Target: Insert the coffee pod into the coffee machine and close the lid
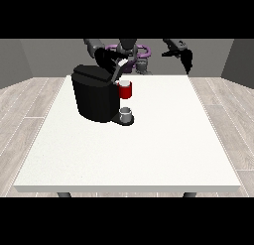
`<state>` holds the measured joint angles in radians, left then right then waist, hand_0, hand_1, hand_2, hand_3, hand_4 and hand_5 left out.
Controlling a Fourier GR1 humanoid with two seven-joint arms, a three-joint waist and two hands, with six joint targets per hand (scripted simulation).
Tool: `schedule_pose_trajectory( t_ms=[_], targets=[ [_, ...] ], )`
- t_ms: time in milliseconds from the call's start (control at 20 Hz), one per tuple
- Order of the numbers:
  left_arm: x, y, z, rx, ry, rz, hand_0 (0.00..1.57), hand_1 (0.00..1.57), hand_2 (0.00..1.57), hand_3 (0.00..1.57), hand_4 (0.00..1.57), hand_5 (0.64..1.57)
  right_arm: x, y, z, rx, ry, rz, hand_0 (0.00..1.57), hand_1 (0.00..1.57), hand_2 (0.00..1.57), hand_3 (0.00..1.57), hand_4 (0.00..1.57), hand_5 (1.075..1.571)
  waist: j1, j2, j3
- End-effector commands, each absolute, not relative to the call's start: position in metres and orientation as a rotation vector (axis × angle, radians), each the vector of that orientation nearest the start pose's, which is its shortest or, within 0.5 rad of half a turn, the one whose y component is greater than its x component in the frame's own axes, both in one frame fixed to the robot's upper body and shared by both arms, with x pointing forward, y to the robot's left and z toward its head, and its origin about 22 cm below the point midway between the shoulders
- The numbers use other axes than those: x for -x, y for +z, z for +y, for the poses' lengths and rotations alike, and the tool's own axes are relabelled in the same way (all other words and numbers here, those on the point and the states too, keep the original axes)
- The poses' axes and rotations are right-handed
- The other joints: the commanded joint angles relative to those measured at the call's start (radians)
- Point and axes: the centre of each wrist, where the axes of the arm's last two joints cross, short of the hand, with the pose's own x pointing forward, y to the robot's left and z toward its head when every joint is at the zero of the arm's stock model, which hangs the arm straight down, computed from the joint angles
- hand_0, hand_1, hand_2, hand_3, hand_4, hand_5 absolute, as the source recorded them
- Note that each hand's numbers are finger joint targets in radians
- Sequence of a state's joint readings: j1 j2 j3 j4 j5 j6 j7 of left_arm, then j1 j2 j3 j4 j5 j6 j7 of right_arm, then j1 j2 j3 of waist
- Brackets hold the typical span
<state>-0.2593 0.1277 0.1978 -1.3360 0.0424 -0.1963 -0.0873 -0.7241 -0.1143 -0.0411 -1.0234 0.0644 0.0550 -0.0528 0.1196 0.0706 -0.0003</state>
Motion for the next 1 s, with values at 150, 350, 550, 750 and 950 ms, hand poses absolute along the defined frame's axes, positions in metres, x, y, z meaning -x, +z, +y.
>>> schedule_pose_trajectory(
  t_ms=[150, 350, 550, 750, 950],
  targets=[
    [-0.312, 0.03, 0.277, 0.063, -0.139, -1.693, 0.0, 0.0, 0.0, 0.0, 0.0, 1.571, -0.397, 0.09, -0.139, 0.026, 0.476, -1.775, 0.0, 0.0, 0.0, 0.0, 0.12, 1.571, 0.019, 0.0, 0.0002],
    [-0.295, 0.009, 0.259, 0.09, -0.15, -1.733, 0.0, 0.0, 0.0, 0.0, 0.18, 1.571, -0.409, 0.106, -0.161, 0.023, 0.448, -1.783, 0.0, 0.0, 0.0, 0.0, 0.11, 1.571, 0.032, -0.005, 0.0003],
    [-0.3, 0.018, 0.261, 0.109, -0.138, -1.738, 0.0, 0.0, 0.0, 0.0, 0.14, 1.571, -0.404, 0.104, -0.147, -0.033, 0.462, -1.768, 0.0, 0.0, 0.0, 0.0, 0.12, 1.571, 0.012, -0.042, 0.0003],
    [-0.302, 0.004, 0.255, 0.059, -0.086, -1.768, 0.0, 0.0, 0.0, 0.0, 0.19, 1.571, -0.387, 0.097, -0.116, -0.165, 0.505, -1.812, 0.0, 0.0, 0.0, 0.0, 0.13, 1.571, -0.05, -0.064, 0.0001],
    [-0.288, 0.002, 0.265, 0.076, -0.094, -1.716, 0.0, 0.0, 0.0, 0.0, 0.19, 1.571, -0.369, 0.056, -0.14, -0.246, 0.452, -1.839, 0.0, 0.0, 0.0, 0.0, 0.28, 1.571, -0.057, -0.096, 0.0005]
  ],
)
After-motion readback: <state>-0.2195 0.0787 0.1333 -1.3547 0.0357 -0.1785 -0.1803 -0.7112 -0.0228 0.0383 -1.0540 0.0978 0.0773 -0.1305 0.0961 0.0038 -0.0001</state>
